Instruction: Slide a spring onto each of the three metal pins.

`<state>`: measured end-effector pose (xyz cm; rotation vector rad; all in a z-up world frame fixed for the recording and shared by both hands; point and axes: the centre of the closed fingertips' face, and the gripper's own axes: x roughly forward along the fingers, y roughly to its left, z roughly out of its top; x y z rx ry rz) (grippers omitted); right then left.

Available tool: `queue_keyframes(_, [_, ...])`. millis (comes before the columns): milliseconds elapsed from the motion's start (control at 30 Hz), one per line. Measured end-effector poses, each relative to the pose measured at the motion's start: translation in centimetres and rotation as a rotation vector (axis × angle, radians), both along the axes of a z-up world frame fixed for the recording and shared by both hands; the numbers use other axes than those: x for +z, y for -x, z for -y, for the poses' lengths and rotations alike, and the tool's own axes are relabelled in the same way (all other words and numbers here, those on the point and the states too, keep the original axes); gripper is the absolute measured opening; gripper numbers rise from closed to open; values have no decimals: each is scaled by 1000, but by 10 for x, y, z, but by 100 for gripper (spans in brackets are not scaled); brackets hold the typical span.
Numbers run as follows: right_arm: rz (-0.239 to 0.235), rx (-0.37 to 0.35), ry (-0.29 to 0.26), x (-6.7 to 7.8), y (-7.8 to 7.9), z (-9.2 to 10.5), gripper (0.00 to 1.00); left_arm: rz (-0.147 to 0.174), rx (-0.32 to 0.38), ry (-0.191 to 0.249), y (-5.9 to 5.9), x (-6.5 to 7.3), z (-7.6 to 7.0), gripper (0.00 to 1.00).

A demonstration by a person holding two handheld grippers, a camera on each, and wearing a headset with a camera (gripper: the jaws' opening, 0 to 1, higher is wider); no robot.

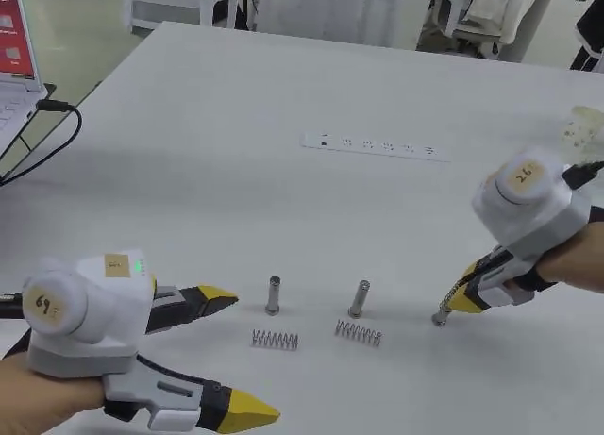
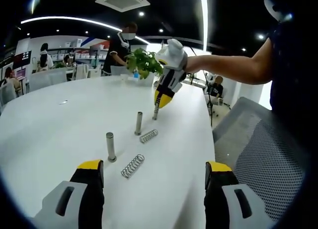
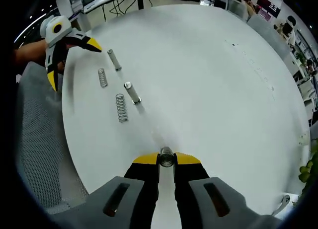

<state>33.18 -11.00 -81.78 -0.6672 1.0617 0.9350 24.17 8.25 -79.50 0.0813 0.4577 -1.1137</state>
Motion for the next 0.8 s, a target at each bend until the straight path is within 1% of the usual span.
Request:
queue_keyframes(267, [-12, -5, 6, -14, 1, -2, 8, 0, -2, -3, 0, 0, -1, 80])
queue_keyframes(400, [-17, -4, 13, -17, 1, -1, 8, 0, -4, -7, 1, -1, -1, 80])
queue_keyframes(567, [-17, -3, 20, -20, 0, 0, 8, -1, -3, -5, 1, -1, -1, 79])
queue_keyframes(800, [-12, -9, 10, -19, -3, -1, 9, -2, -3, -5, 1, -1, 0, 79])
